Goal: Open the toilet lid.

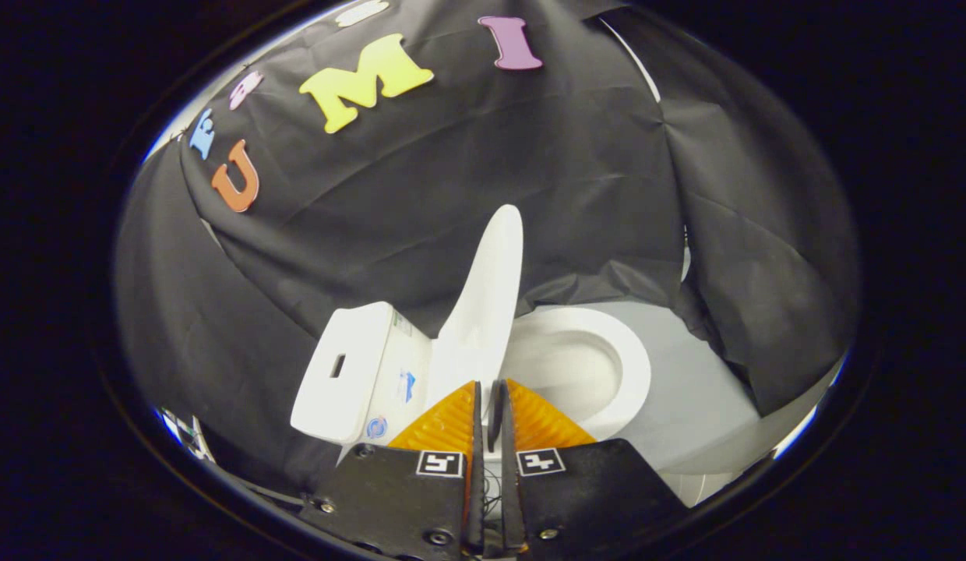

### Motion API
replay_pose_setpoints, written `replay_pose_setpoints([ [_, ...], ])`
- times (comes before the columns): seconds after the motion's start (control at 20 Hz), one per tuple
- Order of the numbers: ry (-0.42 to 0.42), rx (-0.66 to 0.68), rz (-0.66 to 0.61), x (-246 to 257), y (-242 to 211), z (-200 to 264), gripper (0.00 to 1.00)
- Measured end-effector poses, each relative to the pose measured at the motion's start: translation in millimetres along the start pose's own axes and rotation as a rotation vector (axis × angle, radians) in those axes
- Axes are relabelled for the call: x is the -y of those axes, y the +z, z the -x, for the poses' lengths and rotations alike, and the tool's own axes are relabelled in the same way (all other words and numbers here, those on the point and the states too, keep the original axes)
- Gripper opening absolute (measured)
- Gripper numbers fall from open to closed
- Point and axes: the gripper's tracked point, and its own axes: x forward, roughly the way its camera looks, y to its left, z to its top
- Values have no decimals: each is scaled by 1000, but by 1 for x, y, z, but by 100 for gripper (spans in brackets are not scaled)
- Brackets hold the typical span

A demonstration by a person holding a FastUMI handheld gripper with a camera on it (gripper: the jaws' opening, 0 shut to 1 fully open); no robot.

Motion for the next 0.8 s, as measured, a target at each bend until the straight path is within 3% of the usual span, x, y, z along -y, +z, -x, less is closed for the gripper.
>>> replay_pose_setpoints([
  [0.8,3,-23,149,-91,6,9,16],
])
